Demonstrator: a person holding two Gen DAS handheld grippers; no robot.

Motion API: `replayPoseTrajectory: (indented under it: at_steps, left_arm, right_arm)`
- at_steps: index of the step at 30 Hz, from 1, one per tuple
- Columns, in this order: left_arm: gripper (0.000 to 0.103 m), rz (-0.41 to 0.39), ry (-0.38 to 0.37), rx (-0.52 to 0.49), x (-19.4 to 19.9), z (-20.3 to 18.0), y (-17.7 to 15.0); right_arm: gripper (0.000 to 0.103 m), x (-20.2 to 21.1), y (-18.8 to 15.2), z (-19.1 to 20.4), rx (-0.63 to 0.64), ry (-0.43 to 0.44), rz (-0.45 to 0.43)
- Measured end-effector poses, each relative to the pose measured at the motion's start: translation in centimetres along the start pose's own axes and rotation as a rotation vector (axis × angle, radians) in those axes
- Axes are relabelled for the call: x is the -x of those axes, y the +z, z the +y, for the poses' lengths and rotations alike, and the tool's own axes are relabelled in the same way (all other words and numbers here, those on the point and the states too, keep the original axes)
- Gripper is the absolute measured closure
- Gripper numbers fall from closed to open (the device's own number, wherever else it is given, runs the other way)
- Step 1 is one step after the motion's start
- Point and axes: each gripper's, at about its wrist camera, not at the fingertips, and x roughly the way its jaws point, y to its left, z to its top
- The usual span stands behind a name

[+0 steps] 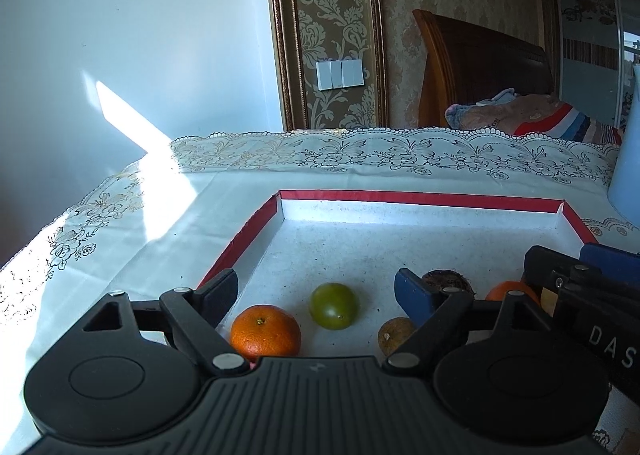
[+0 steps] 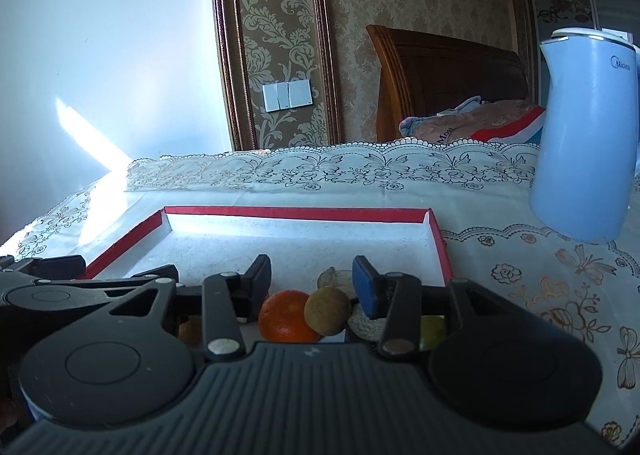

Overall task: Organize fruits
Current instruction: 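Move the left gripper back to the green cucumber piece beside the tray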

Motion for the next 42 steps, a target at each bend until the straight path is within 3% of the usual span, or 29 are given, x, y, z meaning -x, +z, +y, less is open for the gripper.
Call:
replayPoseTrajectory:
  at_steps: [13, 19, 27, 29, 32, 42]
  left_arm:
    - [0.017, 0.003, -0.011, 0.033, 1.3, 1.5, -0.7]
    - [0.017, -0.077, -0.073, 0.062, 3.8, 4.1, -2.5]
    - [0.017, -0.111, -0.061, 0.075, 6.6, 7.5, -5.4]
    - [0.017, -0.110, -0.044, 0.081, 7.0, 8.2, -6.1]
    - [0.017, -0.101, -0.043, 0.093, 7.2, 9.0, -6.6]
    - [0.017, -0.093, -0.185, -0.106, 7.4, 3.7, -6.1]
  right_arm:
    - [0.060, 1.6, -0.2, -0.8, -0.037, -0.012, -0.032]
    - [0.060, 3.3, -0.8, -1.3, -0.050, -0.005, -0.059]
    - [0.060, 5.2, -2.2, -1.0, -0.031, 0.024, -0.041]
    - [0.054, 5.5, -2.6, -0.8, -0.025, 0.030, -0.032]
    - [0.053, 5.7, -3.0, -0.2, -0.011, 0.045, -0.018]
    - [0.053, 6.6, -3.2, -1.1, -0.046, 0.034, -0.030]
